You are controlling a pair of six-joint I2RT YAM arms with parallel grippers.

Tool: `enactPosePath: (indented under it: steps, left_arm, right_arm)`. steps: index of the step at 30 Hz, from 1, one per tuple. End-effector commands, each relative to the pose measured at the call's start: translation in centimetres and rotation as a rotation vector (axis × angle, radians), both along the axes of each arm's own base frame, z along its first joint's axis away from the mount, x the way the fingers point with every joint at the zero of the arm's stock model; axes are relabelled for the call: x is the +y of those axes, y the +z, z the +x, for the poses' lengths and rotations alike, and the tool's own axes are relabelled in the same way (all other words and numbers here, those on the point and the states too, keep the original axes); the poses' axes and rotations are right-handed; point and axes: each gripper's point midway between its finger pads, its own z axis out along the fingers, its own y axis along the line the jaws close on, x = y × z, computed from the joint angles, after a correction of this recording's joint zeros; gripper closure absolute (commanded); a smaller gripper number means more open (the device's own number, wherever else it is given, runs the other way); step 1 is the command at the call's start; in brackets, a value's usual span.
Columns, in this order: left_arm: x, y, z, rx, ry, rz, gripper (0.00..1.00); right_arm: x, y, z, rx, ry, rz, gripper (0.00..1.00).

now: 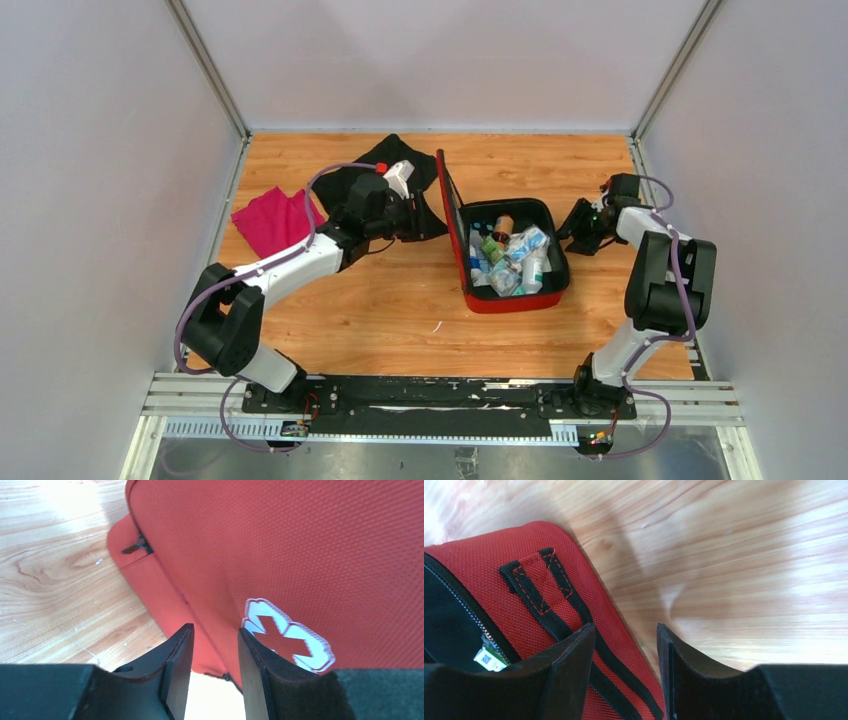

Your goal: Organize the medicine kit

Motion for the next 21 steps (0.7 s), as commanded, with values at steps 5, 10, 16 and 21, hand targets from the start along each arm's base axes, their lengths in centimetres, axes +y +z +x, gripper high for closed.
enactPosePath:
  steps: [5,10,16,21]
  left_arm:
    - [-0.1,-0.5,-0.7,0.006,-0.025,0.018,0.57]
    - [0.3,-0.8,-0.8,0.008,-0.017,0.038,0.57]
    - [3.2,-1.0,-1.0,0.010,0.043,0.221,0.58]
    - [6.9,-0.4,-2.3,-0.044,0.091,0.355,0.53]
  right_arm:
    - [7.9,-0.1,-4.1,0.034,0.170,0.087,0.47]
    - [10.4,0.8,-5.4,0.009,0.209,0.093,0.47]
    - [7.0,3.1,-6.1,-0.084,0.047,-0.074,0.46]
    - [7.0,5.8,-6.9,-0.177,0.044,-0.071,0.45]
